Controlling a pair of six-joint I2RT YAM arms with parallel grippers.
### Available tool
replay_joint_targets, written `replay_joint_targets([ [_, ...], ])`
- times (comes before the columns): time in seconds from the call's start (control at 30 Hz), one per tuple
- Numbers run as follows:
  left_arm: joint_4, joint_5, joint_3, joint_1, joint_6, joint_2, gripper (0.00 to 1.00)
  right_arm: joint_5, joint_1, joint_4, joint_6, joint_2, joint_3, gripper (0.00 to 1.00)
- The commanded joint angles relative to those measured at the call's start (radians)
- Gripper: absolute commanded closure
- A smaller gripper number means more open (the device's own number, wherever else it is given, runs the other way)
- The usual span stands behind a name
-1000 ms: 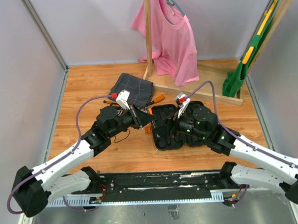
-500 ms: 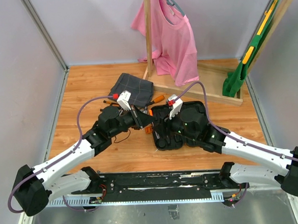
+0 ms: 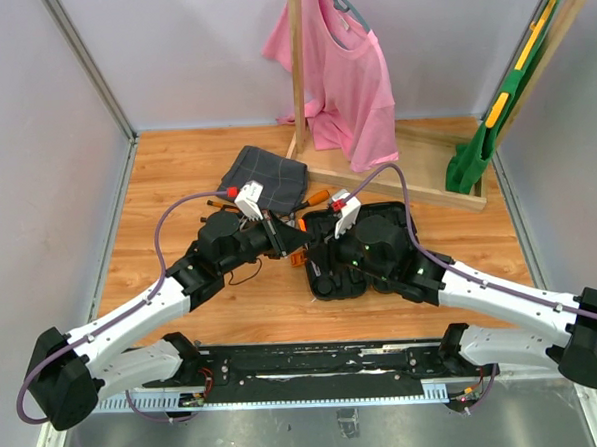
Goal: Sort the tools into containers
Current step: Pick up the utility knife at the center of the board.
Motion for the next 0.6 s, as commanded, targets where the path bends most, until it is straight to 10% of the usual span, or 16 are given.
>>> replay_joint_targets([
  [0.0, 0.041, 0.022, 0.012, 0.002, -0.014, 0.001, 1.00, 0.001, 0.020, 0.027, 0.012, 0.012, 0.032, 0.77],
  [0.33, 0.030, 0.004, 0.007, 0.003, -0.004, 0.003, 0.93, 0.034, 0.019, -0.003, 0.019, 0.009, 0.041, 0.99],
  [0.57, -0.025, -0.057, 0.028, 0.007, 0.032, -0.023, 0.40, 0.080, 0.016, -0.036, 0.027, 0.004, 0.039, 0.99],
])
